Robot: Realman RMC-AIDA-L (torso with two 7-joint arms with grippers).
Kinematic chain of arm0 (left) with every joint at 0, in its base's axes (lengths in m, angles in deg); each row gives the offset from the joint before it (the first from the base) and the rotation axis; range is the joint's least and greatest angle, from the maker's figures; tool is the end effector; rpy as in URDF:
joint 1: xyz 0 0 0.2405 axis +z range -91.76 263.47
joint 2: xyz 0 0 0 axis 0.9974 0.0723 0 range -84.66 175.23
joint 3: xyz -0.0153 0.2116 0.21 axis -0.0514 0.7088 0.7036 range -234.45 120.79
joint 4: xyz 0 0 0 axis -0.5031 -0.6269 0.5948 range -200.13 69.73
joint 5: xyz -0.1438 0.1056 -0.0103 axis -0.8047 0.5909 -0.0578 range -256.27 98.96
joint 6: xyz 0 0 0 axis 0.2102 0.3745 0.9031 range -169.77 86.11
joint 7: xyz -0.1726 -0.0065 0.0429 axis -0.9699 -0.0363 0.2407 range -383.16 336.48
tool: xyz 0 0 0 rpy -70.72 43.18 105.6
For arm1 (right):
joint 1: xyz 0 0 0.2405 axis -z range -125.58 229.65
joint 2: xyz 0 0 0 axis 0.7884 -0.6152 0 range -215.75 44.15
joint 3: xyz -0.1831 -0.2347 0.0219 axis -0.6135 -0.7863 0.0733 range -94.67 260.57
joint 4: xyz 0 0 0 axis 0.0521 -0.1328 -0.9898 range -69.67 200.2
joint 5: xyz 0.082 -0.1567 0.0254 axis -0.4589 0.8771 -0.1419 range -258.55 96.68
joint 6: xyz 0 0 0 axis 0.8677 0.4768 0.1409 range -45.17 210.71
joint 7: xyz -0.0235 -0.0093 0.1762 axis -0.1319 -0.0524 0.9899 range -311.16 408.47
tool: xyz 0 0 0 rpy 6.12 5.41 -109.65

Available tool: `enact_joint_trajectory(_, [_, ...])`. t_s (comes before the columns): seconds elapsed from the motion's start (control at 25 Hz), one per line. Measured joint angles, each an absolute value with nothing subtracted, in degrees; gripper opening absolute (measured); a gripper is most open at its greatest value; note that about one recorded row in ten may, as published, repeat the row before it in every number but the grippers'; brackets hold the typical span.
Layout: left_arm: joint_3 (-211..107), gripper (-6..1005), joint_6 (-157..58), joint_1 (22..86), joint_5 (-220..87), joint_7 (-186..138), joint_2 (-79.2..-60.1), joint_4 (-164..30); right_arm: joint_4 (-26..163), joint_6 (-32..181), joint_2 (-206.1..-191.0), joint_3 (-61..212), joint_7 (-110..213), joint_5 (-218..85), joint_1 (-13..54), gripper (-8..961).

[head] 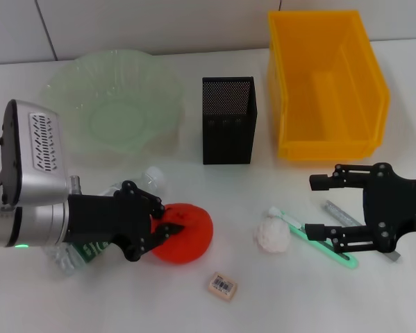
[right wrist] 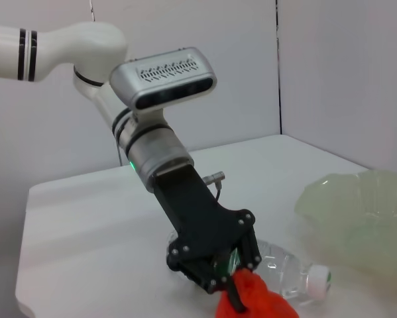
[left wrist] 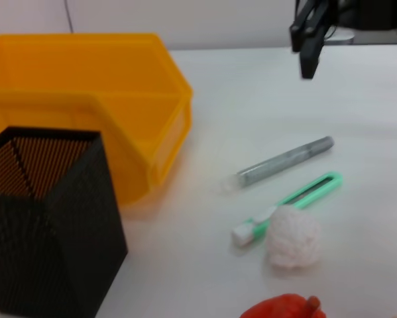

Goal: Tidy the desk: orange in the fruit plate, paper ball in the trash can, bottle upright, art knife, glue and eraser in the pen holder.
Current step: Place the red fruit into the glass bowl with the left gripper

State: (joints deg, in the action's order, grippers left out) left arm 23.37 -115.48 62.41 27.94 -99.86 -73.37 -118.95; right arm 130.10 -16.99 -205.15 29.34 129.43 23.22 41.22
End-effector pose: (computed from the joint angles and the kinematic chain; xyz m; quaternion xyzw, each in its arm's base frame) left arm -0.2495 0.3059 -0.1046 -0.9926 -0.0186 -0.0869 0.0825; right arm 0.2736 0.2502 -0.0151 -0.9603 0.1227 0.2170 0.1252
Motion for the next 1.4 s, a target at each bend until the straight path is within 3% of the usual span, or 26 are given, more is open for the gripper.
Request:
enact_joint_trajectory(0.36, [22.2, 152, -120.7, 66.6, 23.3, -100.6, -73.30, -129.1, 129.7, -17.0, -205.22, 29.3, 129.3, 23.2, 41.4, 734])
enact_joint_trajectory(0.6, [14.1, 153, -119.5, 67.8, 16.7, -99.9, -73.29, -131.5, 128.8, -17.0, -205.24, 28.9, 129.0, 23.2, 41.2, 732])
enact_joint_trajectory(1.4, [10.5, 157, -88.8, 55.8, 8.2, -98.2, -73.29, -110.3, 126.6, -17.1, -205.15, 29.3, 128.1, 23.3, 40.6, 725])
